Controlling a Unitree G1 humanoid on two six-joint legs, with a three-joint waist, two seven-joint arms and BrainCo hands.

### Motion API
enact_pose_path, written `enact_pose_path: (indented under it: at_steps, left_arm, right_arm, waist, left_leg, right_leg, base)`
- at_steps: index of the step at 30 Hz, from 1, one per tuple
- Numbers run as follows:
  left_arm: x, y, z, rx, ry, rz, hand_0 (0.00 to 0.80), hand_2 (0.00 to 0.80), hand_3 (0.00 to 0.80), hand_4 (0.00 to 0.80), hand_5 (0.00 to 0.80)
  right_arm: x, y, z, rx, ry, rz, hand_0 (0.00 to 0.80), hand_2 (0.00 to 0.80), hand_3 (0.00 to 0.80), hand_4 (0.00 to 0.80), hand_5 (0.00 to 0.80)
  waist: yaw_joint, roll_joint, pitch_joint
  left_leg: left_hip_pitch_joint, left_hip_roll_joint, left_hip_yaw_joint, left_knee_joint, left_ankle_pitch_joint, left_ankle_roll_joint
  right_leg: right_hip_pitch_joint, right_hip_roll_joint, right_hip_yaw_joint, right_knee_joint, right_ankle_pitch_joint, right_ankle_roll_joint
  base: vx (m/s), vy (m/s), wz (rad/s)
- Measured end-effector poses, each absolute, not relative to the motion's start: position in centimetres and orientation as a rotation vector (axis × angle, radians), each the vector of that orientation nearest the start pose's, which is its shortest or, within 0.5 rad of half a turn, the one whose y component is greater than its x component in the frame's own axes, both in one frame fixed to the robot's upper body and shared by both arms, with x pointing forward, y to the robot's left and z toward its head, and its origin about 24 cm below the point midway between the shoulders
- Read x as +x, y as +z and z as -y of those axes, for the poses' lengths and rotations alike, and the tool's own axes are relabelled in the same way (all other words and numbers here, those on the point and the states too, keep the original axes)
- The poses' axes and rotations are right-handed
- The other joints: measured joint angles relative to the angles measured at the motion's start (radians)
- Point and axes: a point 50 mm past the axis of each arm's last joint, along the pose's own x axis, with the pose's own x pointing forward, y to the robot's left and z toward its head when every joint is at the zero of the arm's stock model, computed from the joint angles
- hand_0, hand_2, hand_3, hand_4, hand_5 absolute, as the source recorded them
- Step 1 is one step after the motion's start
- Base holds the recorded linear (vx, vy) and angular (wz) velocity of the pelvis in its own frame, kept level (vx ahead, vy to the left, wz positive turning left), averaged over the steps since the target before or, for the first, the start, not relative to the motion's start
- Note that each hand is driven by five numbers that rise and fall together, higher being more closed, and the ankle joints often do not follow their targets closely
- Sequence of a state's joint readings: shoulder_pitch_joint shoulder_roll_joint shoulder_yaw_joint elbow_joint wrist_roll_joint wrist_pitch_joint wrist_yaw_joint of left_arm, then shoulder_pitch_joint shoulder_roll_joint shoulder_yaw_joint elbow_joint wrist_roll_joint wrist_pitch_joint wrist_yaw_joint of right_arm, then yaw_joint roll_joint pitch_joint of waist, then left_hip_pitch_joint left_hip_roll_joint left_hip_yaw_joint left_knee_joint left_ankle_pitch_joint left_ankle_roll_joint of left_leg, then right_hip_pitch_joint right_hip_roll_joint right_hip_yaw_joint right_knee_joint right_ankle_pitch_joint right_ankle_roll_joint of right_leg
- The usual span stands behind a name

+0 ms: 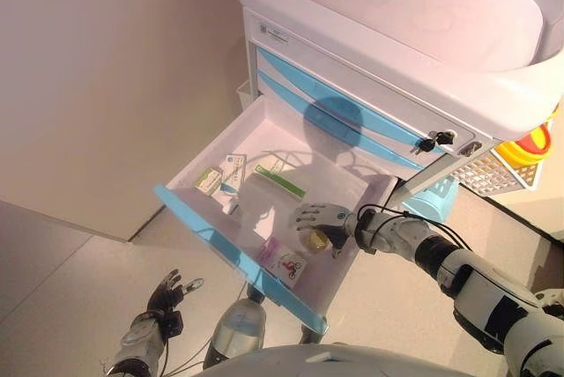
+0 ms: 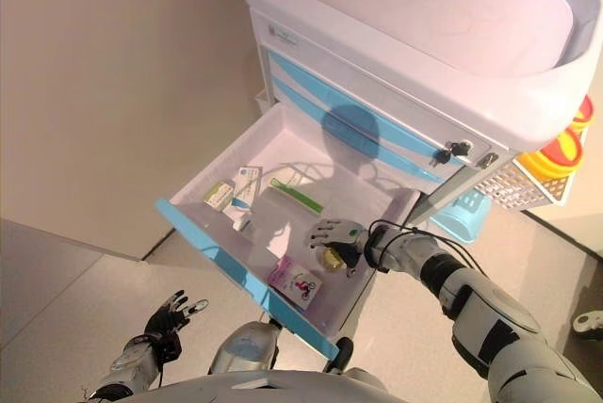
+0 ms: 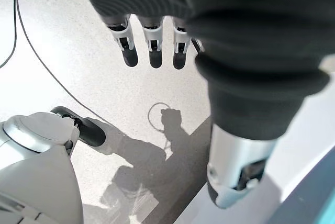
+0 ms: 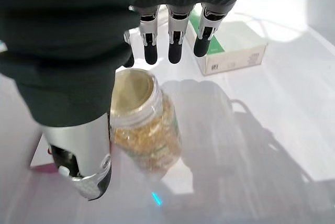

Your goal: Open the drawer and pick up the medicine

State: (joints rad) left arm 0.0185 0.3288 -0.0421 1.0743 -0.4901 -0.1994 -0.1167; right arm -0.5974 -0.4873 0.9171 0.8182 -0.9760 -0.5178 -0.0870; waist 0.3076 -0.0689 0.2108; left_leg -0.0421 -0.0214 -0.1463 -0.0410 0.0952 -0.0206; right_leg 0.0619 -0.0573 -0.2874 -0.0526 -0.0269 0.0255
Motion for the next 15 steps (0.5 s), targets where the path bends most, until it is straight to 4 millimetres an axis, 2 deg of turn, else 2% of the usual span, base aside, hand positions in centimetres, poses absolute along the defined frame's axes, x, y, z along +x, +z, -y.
enact_pose_path:
  at_steps: [15]
  left_arm:
    - [13.05,-12.81,-27.08,-0.127,0.294,-0.815,0.000,0.000,0.000,0.000,0.000]
  right_arm:
    - [27.99,-3.14,13.07,-1.689,1.149,0.241,0.000,0.000,0.000,0.000,0.000]
  waist:
    - [0.000,0.001,-0.001]
  left_leg:
    - [0.000,0.000,0.000,0.000,0.000,0.000]
  right_leg:
    - [0.000,0.000,0.000,0.000,0.000,0.000]
  base:
    - [0.000,0.000,0.00]
